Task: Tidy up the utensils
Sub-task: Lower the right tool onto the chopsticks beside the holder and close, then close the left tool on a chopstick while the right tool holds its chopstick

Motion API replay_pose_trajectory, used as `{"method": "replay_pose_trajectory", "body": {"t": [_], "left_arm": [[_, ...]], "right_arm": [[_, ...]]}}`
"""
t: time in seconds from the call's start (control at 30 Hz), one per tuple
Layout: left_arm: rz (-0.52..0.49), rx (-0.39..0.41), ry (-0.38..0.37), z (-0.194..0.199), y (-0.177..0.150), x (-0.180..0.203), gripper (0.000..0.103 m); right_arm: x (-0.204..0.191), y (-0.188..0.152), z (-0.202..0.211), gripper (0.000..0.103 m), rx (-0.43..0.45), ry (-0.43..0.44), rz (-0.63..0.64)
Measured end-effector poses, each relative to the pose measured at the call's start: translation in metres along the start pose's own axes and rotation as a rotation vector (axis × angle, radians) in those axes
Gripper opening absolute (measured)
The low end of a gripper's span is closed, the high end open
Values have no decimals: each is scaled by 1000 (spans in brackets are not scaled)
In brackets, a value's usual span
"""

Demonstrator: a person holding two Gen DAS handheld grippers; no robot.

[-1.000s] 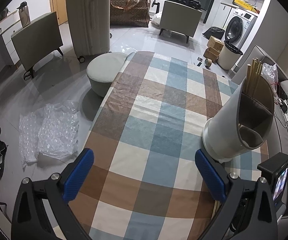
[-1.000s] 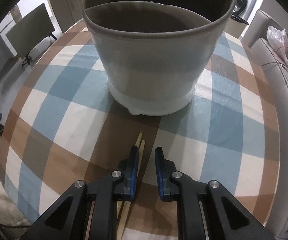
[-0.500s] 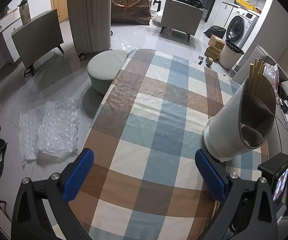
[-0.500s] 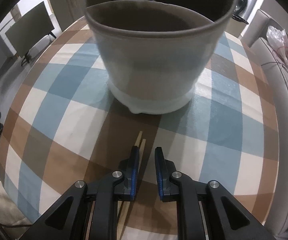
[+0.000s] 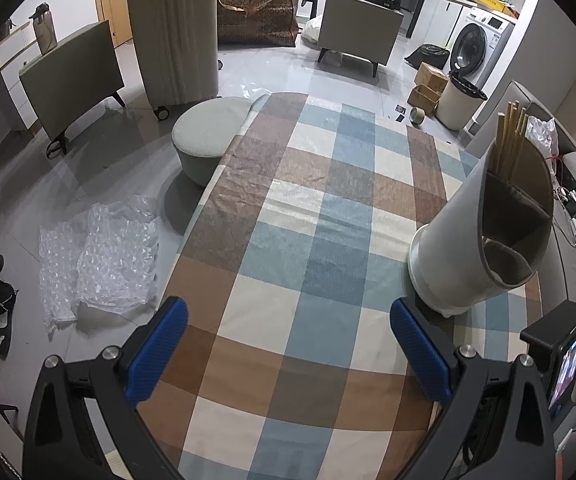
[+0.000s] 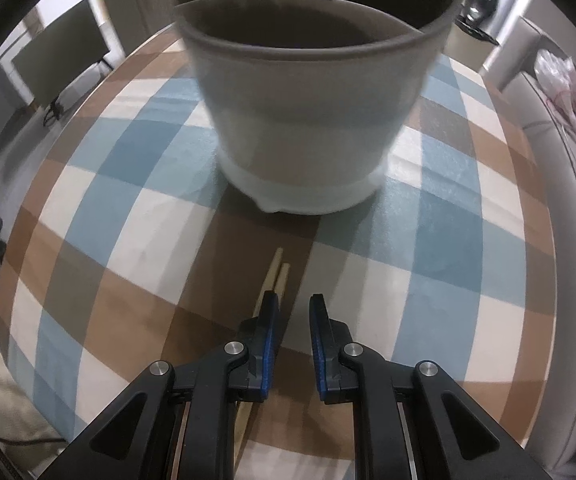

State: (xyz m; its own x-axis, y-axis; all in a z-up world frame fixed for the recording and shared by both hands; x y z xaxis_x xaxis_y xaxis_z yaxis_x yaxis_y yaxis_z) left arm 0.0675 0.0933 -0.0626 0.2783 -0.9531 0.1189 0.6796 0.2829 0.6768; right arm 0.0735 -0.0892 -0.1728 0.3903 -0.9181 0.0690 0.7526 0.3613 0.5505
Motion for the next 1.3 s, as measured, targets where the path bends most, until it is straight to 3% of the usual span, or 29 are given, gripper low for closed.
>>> {"method": "replay_pose_trajectory", "body": {"t": [0.13, 0.53, 0.67, 0.93, 1.0, 1.13, 1.3], "left_arm": [[2, -4, 11, 0, -1, -2, 99], [-19, -39, 2, -4, -7, 0, 99], [-12, -98, -24, -12, -16, 6, 99], [-29, -252, -124, -30, -47, 43, 98], [-52, -282, -139, -34, -56, 55, 94], [-101, -342, -158, -42, -77, 85, 85], [-113, -346, -177, -41, -88, 114, 85]], "right_arm": [[-8, 0, -2, 13, -6, -10, 55], [-1, 8, -1, 4, 36, 30, -34], [21, 6, 8, 4, 39, 68, -148], [84, 11, 53, 4, 176, 149, -403], [100, 11, 57, 4, 200, 164, -456], [123, 12, 70, 4, 234, 161, -512], [132, 9, 77, 4, 256, 145, -516]]}}
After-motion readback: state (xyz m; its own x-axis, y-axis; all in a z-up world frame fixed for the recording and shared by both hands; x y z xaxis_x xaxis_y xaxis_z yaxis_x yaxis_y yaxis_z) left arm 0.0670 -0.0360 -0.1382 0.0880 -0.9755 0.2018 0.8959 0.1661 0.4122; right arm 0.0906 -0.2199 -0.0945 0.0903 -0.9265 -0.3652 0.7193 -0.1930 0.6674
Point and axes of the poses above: each gripper's, at about its wrist camera, not at the fingertips, and z roughly against the way its jaws point, x to its right, y to its top, the point moved 4 cm from there along -z, roughly the way its jaws point, and after that the axes turned 15 degrees about x, right-handed, at the moved point
